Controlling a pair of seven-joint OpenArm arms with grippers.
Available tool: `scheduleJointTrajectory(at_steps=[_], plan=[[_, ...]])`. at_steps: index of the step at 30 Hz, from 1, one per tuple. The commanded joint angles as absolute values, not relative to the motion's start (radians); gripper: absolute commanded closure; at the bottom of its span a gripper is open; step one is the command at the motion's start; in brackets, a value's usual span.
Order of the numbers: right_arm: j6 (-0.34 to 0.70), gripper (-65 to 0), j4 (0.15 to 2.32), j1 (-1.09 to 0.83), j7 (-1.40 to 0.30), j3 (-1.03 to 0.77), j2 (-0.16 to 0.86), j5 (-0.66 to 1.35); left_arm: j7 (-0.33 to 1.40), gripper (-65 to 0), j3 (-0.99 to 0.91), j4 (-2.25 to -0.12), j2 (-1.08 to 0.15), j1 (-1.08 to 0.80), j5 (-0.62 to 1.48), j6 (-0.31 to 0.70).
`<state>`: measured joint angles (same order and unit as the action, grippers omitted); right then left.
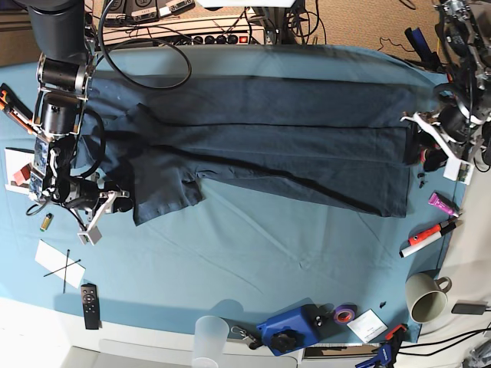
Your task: Fold the T-shirt properly
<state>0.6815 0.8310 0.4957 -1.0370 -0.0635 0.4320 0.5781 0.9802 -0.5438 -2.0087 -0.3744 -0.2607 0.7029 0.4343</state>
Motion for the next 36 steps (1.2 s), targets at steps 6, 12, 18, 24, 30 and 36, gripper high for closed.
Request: scheduleJointTrajectory(at_steps=[6, 12, 18, 24, 30, 36], plan=[[0.683, -13.0, 0.836, 0.507, -1.142, -0.065, 0.446, 0.577, 0.907, -26.9, -0.353, -1.868, -0.397, -0.096, 0.446, 0.318], [0.683, -13.0, 0.836, 0.507, -1.144, -0.065, 0.446, 0.587, 0.940, -26.9, -0.271, -1.654, -0.415, 0.108, 0.421, 0.297], [0.683, -13.0, 0.836, 0.507, -1.152, -0.065, 0.446, 0.587, 0.952, -26.9, -0.231, -1.442, -0.416, 0.253, 0.422, 0.341], [0.683, -13.0, 0.836, 0.507, -1.153, -0.065, 0.446, 0.587, 0.941, -26.9, -0.218, -1.263, -0.416, 0.344, 0.408, 0.341], [0.683, -13.0, 0.836, 0.507, -1.161, -0.065, 0.446, 0.587, 0.869, -26.9, -0.218, -1.118, -0.416, 0.385, 0.320, 0.341], [0.683, -13.0, 0.836, 0.507, -1.169, -0.065, 0.446, 0.587, 0.955, -25.1, -0.218, -1.074, -0.413, 0.382, 0.464, 0.441]])
